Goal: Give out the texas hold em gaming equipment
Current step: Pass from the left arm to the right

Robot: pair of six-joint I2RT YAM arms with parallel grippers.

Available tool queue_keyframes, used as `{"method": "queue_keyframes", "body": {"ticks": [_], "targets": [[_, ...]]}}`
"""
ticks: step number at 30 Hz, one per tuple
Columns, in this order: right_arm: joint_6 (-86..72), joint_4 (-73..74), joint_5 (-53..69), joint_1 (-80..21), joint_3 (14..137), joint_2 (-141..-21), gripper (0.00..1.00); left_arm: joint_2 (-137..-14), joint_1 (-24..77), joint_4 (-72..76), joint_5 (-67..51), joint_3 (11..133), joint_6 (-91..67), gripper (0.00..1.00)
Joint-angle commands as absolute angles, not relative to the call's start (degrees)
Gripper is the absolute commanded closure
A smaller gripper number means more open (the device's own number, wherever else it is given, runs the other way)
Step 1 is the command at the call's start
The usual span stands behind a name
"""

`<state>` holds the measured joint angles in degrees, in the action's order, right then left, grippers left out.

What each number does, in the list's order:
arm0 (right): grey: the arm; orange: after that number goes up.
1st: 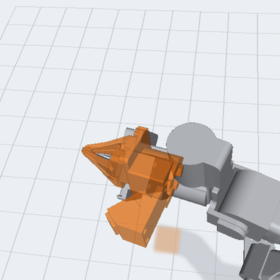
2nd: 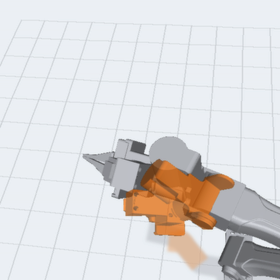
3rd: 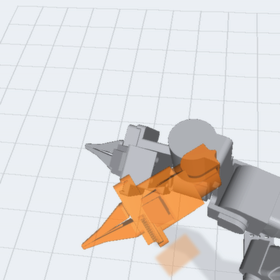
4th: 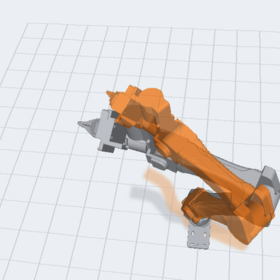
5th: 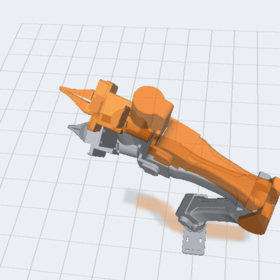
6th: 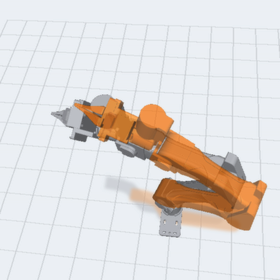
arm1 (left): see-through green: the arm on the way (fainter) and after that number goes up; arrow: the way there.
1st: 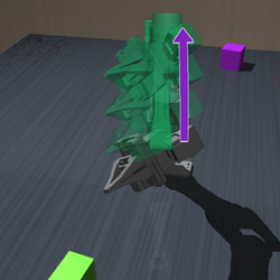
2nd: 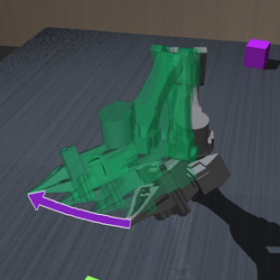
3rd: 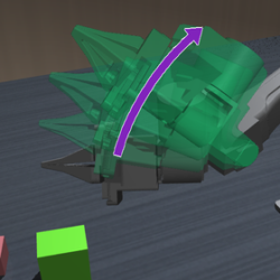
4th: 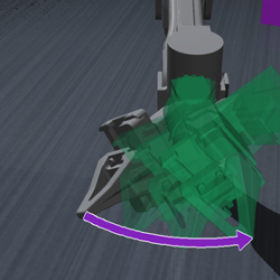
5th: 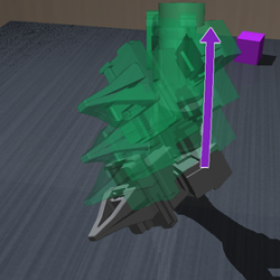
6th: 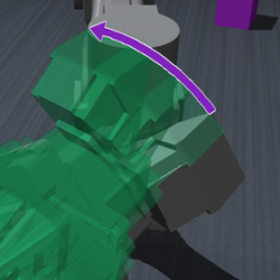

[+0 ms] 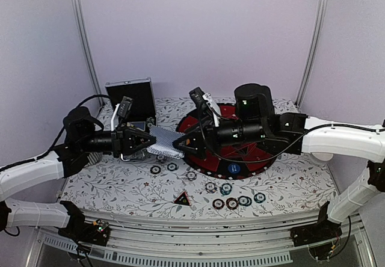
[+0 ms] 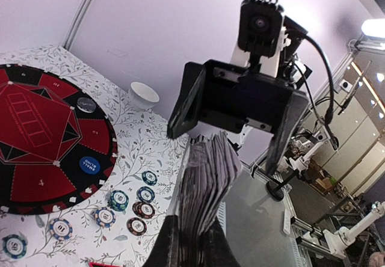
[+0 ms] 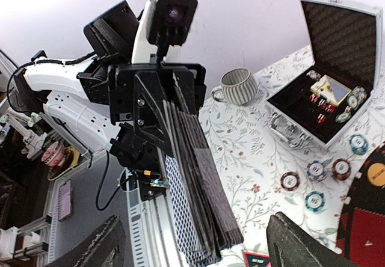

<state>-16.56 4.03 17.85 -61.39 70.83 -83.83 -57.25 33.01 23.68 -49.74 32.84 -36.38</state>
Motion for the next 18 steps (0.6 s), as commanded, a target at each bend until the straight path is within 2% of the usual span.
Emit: {"method": "queue_keyframes", "body": {"ticks": [1,3,8,10,11,13,14,15,16,17,18], "targets": [[-18.99,-1.27,24.15,-61.56,72.69,-89.37,0.22,-56.50,33.88,27.84,-51.62,32.14,-37.01,1.00],[-19.09,-1.68,25.69,-61.61,73.64,-90.80,0.34,-56.10,33.93,29.05,-52.41,31.84,-37.62,1.00],[-19.57,-4.47,29.51,-61.69,73.15,-91.41,0.71,-55.70,34.10,29.41,-52.83,31.76,-37.17,1.00],[-19.80,-4.33,29.36,-61.70,72.91,-91.36,0.90,-56.09,34.10,29.44,-53.50,31.90,-36.82,1.00],[-19.91,-4.05,29.07,-61.74,72.88,-91.18,0.94,-56.24,34.18,29.39,-53.98,32.08,-36.33,1.00],[-20.32,-2.64,28.01,-61.65,72.91,-90.56,0.96,-56.02,34.19,27.78,-54.87,32.85,-33.88,1.00],[-20.51,-1.55,26.97,-61.69,73.10,-90.26,0.97,-55.57,34.27,24.95,-54.89,33.76,-31.17,0.93],[-20.92,-0.11,25.72,-61.70,73.45,-89.78,0.97,-54.70,34.28,20.59,-54.04,35.18,-27.54,0.66],[-21.23,1.50,24.62,-61.69,73.92,-89.24,0.97,-53.62,34.39,15.68,-51.71,36.89,-23.54,0.47],[-21.68,3.47,23.79,-61.70,74.33,-88.87,0.97,-52.36,34.51,11.17,-47.64,38.31,-19.52,0.31],[-22.16,4.61,23.33,-61.66,74.66,-88.53,0.97,-50.98,34.58,7.83,-44.64,39.54,-15.78,0.19]]}}
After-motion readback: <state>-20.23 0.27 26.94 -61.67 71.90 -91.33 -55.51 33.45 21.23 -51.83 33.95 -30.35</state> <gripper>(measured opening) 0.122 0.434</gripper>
